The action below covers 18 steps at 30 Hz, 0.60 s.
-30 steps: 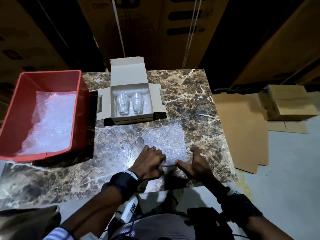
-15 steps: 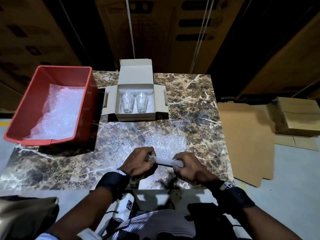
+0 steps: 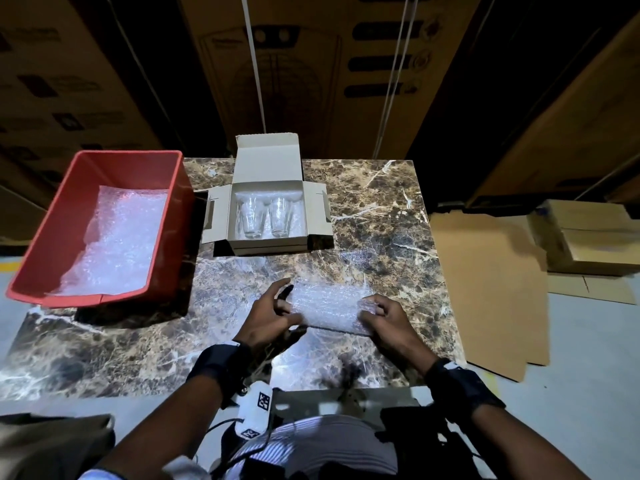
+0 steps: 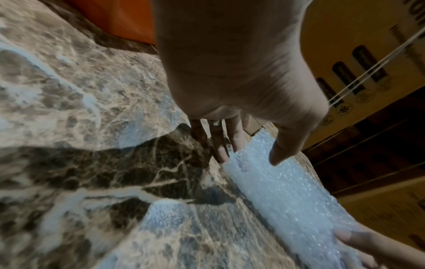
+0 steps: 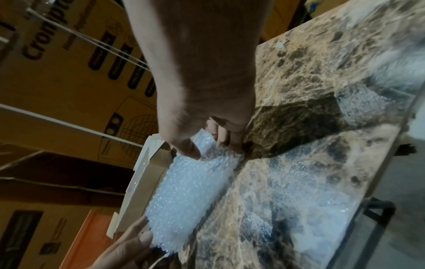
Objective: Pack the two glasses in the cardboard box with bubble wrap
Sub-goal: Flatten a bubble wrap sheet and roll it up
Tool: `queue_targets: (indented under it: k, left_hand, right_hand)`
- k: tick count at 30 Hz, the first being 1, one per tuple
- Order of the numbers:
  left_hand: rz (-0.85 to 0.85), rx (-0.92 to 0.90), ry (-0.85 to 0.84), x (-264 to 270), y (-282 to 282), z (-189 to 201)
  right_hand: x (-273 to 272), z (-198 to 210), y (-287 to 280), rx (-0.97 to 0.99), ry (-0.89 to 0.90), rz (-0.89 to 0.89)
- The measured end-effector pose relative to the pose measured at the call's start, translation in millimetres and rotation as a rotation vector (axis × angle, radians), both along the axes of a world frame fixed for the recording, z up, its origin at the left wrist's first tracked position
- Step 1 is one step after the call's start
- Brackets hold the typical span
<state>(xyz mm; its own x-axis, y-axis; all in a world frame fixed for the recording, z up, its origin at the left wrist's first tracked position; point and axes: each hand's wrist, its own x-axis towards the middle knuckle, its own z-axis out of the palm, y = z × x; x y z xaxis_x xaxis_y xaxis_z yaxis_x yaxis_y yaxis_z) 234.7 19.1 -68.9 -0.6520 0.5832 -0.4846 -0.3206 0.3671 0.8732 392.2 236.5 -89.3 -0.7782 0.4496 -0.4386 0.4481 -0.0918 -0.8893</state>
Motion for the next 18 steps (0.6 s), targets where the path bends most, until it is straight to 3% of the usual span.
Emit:
queue_targets:
  k: [8, 14, 18]
  left_hand:
    - [-0.019, -0.057, 0.143, -11.3, 11.1, -12.4]
    - [-0.041, -0.064, 0.18, -17.3, 9.8, -19.6]
    - [-0.219, -0.224, 0.455, -28.9, 12.0, -33.9]
  right_hand:
    - [-15.2, -20.6, -1.7, 0.009, 0.012, -0.117]
    - [-35.3, -21.0, -4.9, 0.326, -0.084, -0.156]
    - [-38.0, -29.8, -8.0, 0.563, -0.218, -0.035]
